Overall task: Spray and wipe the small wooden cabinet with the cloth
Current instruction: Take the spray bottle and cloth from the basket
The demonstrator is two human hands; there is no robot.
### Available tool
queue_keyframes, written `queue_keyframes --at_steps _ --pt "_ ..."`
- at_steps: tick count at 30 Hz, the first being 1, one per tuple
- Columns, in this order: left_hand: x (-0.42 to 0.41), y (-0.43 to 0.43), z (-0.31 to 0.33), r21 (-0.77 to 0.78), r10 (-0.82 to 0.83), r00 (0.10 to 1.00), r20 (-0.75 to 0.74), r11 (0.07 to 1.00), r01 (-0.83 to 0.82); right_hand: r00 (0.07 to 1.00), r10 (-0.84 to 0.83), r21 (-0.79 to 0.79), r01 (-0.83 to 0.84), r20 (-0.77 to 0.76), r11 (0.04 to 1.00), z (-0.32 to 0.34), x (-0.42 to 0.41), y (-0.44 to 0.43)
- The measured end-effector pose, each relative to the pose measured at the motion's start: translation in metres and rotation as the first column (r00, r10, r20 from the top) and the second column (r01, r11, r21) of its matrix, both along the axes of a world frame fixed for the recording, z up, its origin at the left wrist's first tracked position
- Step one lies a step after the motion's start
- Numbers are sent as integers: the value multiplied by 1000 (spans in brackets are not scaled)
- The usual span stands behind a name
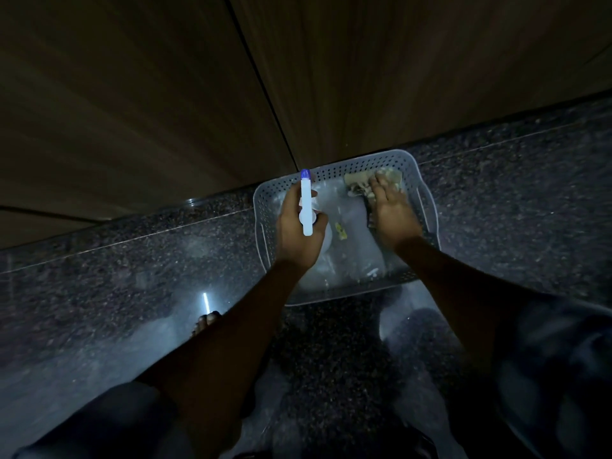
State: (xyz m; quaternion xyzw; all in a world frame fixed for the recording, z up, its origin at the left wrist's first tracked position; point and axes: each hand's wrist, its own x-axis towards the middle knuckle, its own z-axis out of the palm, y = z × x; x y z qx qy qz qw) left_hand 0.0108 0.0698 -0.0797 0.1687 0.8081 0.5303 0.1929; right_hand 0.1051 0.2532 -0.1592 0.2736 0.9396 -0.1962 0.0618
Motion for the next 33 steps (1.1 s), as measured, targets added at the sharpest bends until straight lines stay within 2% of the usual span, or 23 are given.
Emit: queue_keyframes --at_steps 2,4,6,7,8,10,12,14,15,17,19,21,25,28,33 --pt "-1 5 19 17 15 1000 -1 1000 -15 984 -146 -203 123 -102 971 24 3 4" --pt "-2 11 44 34 4 1000 -16 999 -3 907 -372 -373 281 -200 884 55 9 2" --pt "-1 16 73 51 0 1000 -7 999 0 761 -604 -540 413 -237 733 92 16 -3" --pt "-1 18 89 64 1 1000 -12 998 -1 662 -718 -666 439 -215 604 112 18 -4" --pt "0 19 106 79 3 1000 -25 997 -1 544 -822 -808 402 -168 430 134 19 -6" --pt "3 21 143 110 6 999 -48 994 0 354 -935 -982 174 -13 80 183 23 -6" --pt "7 25 188 164 -2 996 -88 986 17 300 -944 -977 -113 139 -180 238 31 -3" --pt "11 27 237 226 -14 993 -117 973 41 311 -929 -906 -300 201 -297 303 41 3" --pt "13 27 262 251 -22 991 -130 966 54 332 -926 -881 -364 181 -303 338 47 5" --pt "17 27 313 279 -42 984 -174 956 90 332 -941 -865 -450 70 -223 403 61 9" --pt "26 24 364 307 -54 976 -211 944 119 311 -950 -868 -478 -24 -134 462 76 8" --pt "39 19 414 331 -53 969 -242 934 134 301 -951 -875 -476 -68 -88 509 92 5" --pt "75 14 503 368 -43 964 -263 919 141 237 -968 -891 -452 -76 -40 586 131 0" --pt "104 10 558 397 -23 961 -277 908 136 175 -981 -861 -509 -79 -21 637 159 -4" --pt "150 9 619 428 -23 932 -363 884 188 90 -988 -802 -595 -128 50 699 206 -4"
